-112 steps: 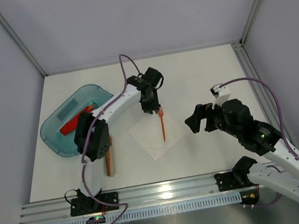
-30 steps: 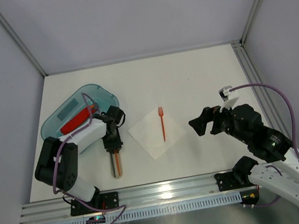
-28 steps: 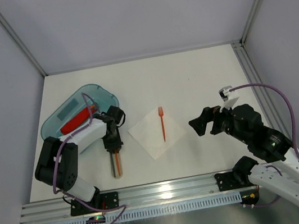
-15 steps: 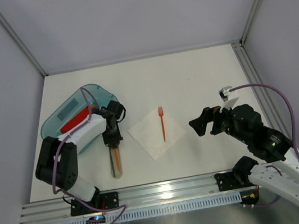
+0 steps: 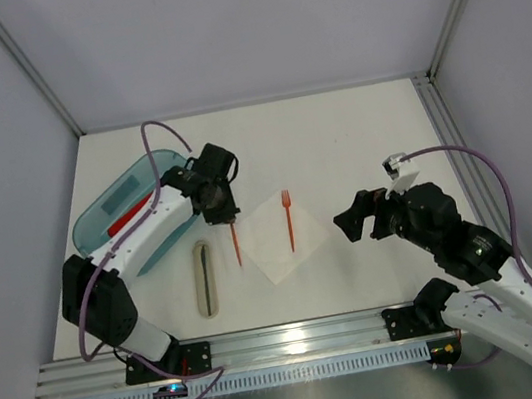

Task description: Place the utensils on the paper napkin and roll it up

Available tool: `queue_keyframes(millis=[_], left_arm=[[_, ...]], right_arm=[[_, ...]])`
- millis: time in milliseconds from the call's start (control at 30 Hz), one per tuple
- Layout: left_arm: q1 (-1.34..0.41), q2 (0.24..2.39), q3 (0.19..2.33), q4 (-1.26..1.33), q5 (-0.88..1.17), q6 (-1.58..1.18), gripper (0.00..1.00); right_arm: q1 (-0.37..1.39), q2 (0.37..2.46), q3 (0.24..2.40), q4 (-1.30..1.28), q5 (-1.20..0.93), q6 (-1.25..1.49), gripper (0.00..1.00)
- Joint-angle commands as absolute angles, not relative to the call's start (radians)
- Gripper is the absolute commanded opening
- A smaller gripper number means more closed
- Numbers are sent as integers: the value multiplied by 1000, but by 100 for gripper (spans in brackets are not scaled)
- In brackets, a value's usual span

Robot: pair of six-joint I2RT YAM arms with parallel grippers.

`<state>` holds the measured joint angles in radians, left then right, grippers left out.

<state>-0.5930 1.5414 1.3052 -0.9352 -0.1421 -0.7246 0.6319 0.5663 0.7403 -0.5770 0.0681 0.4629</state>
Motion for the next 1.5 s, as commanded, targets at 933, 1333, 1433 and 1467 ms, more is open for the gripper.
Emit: queue_keyframes(millis=[933,1333,1433,1467], left_arm=[[-687,2177,1744,-724,51,-738,1],[-687,2191,1756,-749,32,-739,14],[-687,2191,1755,-753,29,-738,18],[-686,2191,1755,-755,29,-738,20]], right_arm=[[629,681,750,-543,117,459,100],[629,658,755,-561,138,449,100],[629,657,749,-561,138,453,100],[629,657,749,-563,138,451,100]])
